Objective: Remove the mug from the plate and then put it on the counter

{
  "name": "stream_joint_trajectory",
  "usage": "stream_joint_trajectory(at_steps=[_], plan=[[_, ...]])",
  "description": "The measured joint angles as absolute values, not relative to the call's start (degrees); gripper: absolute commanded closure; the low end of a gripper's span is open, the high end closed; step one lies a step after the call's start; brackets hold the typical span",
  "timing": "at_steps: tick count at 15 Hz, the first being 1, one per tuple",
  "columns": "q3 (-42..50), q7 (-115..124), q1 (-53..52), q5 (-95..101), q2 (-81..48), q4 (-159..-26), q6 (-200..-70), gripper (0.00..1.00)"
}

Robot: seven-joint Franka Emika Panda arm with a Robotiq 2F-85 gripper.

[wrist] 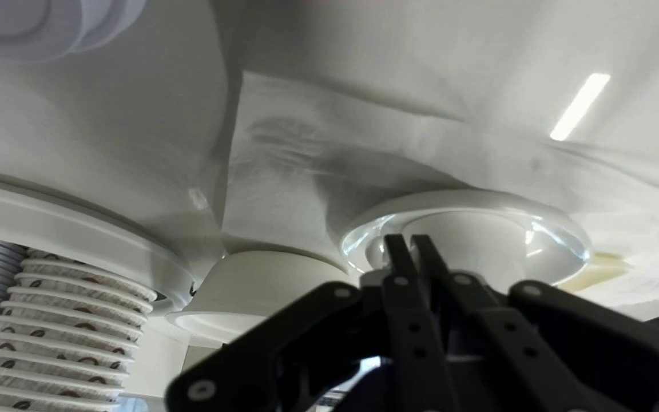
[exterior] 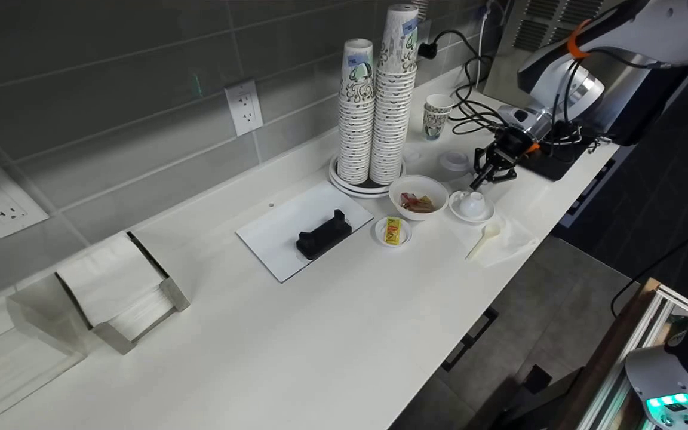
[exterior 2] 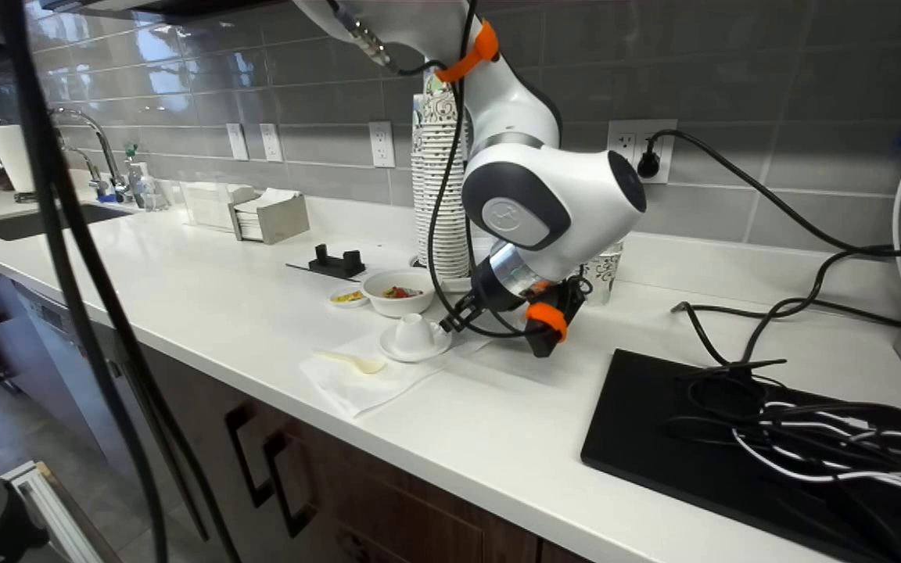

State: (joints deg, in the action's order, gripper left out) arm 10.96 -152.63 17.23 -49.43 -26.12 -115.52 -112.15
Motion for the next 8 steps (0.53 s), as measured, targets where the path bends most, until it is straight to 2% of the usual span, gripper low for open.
stream_joint_trajectory(at_steps=[4, 8], plan=[[10.91, -145.59, 15.57, -47.72, -23.35, -116.07, -113.12, 0.32], [10.88, -139.38, 13.69, -34.53, -20.80, -115.93, -112.45, 0.05]])
